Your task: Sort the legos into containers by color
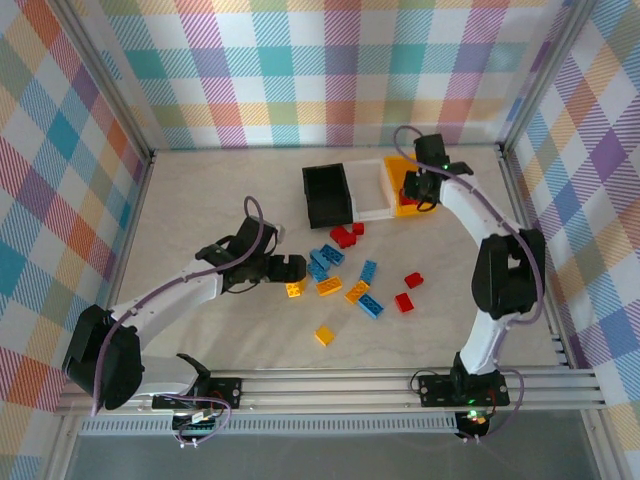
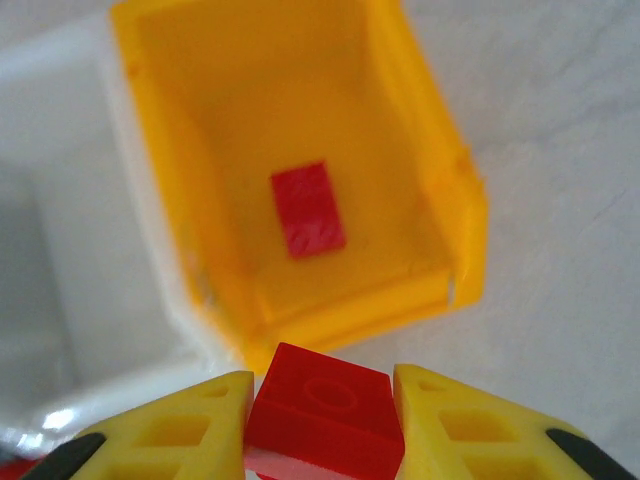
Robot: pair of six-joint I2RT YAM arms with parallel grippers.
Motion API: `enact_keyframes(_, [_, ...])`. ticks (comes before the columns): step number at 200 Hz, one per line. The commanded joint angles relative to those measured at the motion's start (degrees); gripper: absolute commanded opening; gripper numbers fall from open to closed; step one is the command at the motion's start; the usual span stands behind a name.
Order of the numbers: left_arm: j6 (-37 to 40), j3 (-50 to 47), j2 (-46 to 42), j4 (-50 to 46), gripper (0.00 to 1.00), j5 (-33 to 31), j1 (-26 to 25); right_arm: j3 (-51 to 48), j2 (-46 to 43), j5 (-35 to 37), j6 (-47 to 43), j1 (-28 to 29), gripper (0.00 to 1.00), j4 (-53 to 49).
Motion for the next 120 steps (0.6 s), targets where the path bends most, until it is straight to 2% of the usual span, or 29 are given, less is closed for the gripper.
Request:
enact_keyframes(1, [-2.13,-1.44,1.09,-2.27,0.92,-1.3,-0.27,5.78,5.33,-0.88,-1.92,-0.75,0.34,-1.9])
enact_keyframes(21, [-3.56,-1.97,2.49,-0.62,0.89,0.12,-0.23,10.81,10.15,-1.29,-2.08,-1.31,0.35,-3.02])
enact_keyframes(51, [-4.71,-2.12,4.86,1.15,0.82,2.13,-0.45,14.97,14.2,-2.31,-2.88,-1.86,0.48,-2.5])
enact_keyframes(72, [-4.71,-2.17,5.42,1.1,0.79,1.92,-0.53,16.89,14.4,-4.04,-3.94,-1.88,0.52,-2.51])
enact_keyframes(94, [-5.04,-2.96,5.68,1.56,0.77,1.8,-0.63,15.03,11.17,-4.94,-3.14,-1.74,0.54,-3.09])
enact_keyframes(120, [-6.11,-3.66,5.98,2.94,0.74,1.95,-1.18,3.84,1.36,-7.56,-0.9,0.25,0.54,0.27])
